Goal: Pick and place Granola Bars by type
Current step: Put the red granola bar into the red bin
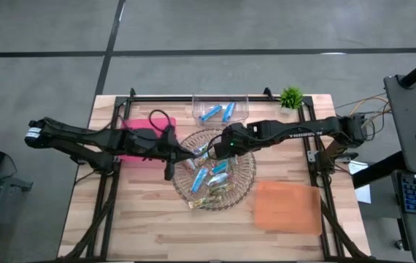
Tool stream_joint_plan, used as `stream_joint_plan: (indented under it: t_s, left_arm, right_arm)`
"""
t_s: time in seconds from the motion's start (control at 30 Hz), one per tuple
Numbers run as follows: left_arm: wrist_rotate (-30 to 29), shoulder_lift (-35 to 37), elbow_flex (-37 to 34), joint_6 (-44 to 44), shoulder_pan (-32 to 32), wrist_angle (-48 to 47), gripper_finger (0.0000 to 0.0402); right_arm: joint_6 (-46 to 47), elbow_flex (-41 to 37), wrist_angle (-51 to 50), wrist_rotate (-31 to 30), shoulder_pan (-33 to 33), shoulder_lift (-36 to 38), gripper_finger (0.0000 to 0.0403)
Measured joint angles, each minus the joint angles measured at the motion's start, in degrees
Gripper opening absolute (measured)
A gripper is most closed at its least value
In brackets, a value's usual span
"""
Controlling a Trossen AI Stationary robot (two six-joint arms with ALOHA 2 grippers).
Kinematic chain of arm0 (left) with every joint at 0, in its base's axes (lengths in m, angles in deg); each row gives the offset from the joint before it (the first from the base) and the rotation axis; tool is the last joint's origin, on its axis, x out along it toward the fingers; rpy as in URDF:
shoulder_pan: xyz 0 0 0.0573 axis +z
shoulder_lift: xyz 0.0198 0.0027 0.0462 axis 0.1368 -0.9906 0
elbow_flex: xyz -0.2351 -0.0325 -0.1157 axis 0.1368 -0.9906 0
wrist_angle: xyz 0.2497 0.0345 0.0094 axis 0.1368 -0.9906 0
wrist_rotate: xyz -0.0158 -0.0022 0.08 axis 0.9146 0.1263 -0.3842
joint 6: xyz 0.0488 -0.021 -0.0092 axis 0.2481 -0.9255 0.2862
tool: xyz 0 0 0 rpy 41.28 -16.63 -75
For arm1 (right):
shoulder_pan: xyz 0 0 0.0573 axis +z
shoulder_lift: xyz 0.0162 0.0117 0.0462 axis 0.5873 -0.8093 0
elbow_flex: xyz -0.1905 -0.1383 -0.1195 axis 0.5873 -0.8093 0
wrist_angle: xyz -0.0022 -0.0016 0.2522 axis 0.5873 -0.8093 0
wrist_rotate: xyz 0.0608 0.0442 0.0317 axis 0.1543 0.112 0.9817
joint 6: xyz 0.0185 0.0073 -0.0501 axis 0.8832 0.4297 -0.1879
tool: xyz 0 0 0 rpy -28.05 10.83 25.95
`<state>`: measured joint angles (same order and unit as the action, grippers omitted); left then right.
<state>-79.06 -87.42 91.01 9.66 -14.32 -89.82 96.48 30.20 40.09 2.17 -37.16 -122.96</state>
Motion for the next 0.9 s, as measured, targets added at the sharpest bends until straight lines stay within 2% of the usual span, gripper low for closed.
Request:
stream_joint_plan:
  t_s: [0.2,0.33,0.5,0.9]
  left_arm:
    - [-0.5,6.6,0.1,0.0,0.0,-2.8,0.0000]
    - [-1.7,10.4,0.1,-0.1,0.0,-8.2,0.0000]
    - [-5.8,13.7,0.0,-1.2,0.0,-13.9,0.0000]
    - [-6.1,15.6,-0.2,-1.2,0.0,-16.9,0.0000]
  right_arm:
    - [-1.9,0.2,0.1,0.5,-0.6,0.0,0.0054]
    - [-3.2,0.2,1.7,3.1,-1.0,0.0,0.0054]
    - [-4.3,0.2,8.3,5.1,-1.2,0.0,0.0054]
    - [-4.4,0.2,25.4,9.5,-3.5,0.0,0.0054]
